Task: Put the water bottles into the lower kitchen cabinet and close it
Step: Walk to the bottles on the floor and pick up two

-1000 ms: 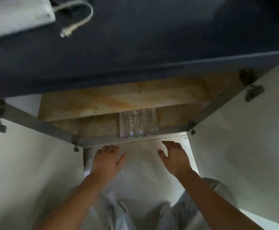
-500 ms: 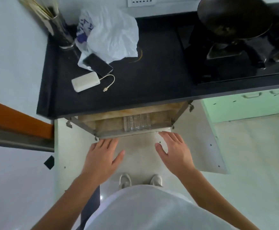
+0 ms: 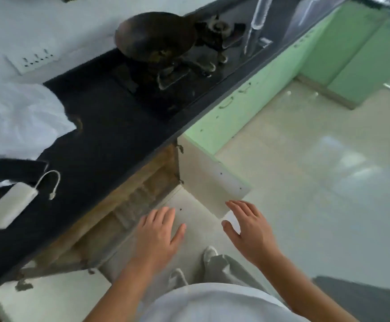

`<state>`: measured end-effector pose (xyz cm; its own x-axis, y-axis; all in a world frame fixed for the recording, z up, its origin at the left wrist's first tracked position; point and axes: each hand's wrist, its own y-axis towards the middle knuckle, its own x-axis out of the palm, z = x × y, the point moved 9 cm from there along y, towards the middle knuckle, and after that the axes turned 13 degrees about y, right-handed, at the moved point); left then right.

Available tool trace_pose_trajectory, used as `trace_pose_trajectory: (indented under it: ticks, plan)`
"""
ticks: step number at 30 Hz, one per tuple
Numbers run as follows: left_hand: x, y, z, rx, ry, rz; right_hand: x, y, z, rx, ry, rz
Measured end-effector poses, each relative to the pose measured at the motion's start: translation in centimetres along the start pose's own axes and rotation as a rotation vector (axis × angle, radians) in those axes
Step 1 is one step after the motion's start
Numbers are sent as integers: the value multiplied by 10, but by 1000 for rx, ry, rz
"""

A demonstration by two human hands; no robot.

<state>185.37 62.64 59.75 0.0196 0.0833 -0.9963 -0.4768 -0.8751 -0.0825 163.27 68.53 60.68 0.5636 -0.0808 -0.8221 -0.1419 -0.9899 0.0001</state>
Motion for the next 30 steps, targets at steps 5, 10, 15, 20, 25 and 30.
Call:
trace_pose_trajectory:
  ticks: [5, 10, 15, 20, 25, 30]
  plan:
    - [-13, 60, 117, 395, 52, 65, -63, -85, 85, 320, 6, 234]
    - [-32, 91, 227, 642, 40, 131, -107, -144, 147, 518, 22, 403]
    - [-41, 124, 291, 725, 13, 236, -136, -136, 205, 582, 70, 451]
    - [-48, 170, 313, 577, 35, 230, -170, -63, 252, 483, 124, 376]
    - [-56, 212, 315, 417, 36, 170, -205, 18, 276, 312, 117, 320]
    - [-60, 270, 328, 372, 86, 148, -221, 81, 303, 244, 117, 287]
